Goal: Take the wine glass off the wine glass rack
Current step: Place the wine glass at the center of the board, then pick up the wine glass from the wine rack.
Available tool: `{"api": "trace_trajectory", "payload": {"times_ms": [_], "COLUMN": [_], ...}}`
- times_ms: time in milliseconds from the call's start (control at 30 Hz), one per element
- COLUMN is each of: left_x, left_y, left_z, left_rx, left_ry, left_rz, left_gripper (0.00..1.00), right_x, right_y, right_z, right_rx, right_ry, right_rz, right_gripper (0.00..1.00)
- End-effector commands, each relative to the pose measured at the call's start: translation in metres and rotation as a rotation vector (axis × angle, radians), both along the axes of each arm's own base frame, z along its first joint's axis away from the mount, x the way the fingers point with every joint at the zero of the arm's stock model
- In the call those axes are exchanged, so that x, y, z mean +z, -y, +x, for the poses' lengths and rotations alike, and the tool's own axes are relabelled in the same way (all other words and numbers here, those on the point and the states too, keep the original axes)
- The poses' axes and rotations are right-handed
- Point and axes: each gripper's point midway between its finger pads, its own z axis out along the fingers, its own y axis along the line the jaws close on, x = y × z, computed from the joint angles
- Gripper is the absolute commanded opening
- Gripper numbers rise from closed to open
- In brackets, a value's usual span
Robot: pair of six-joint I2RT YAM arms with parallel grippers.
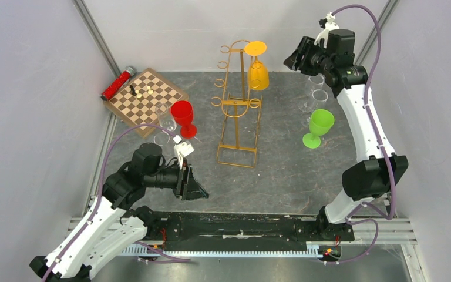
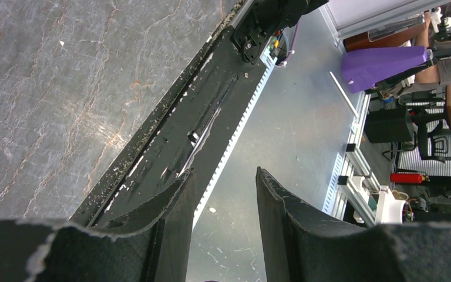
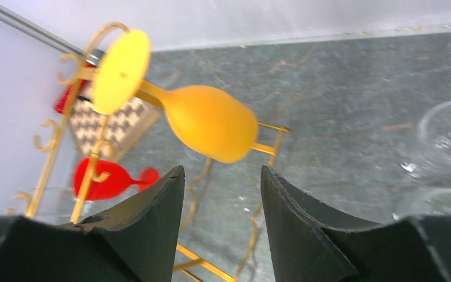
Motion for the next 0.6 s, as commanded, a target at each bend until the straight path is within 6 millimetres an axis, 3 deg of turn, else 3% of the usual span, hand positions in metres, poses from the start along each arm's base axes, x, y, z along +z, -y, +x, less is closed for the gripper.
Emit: {"api": "trace_trajectory", "payload": {"times_ms": [0, 300, 567], "left_x": [0.002, -0.001, -0.003], "left_y": [0.002, 0.002, 0.001], "left_z": [0.007, 0.009, 0.011], "left_rx": [0.012, 0.022, 0.034], "left_ry": [0.031, 0.02, 0.017], "left_rz": [-0.002, 0.013, 0.024], "left_gripper": [0.49, 0.49, 0.49], "right_x": [0.047, 0.053, 0.048], "right_y": [-0.027, -0.058, -0.069], "right_z": [0.01, 0.027, 0.045], "right_rx": [0.051, 0.1, 0.099], "right_ry": [0.114, 0.097, 0.059], "right_rz": [0.216, 0.46, 0.599], "right_gripper": [0.53, 0.53, 0.5]}}
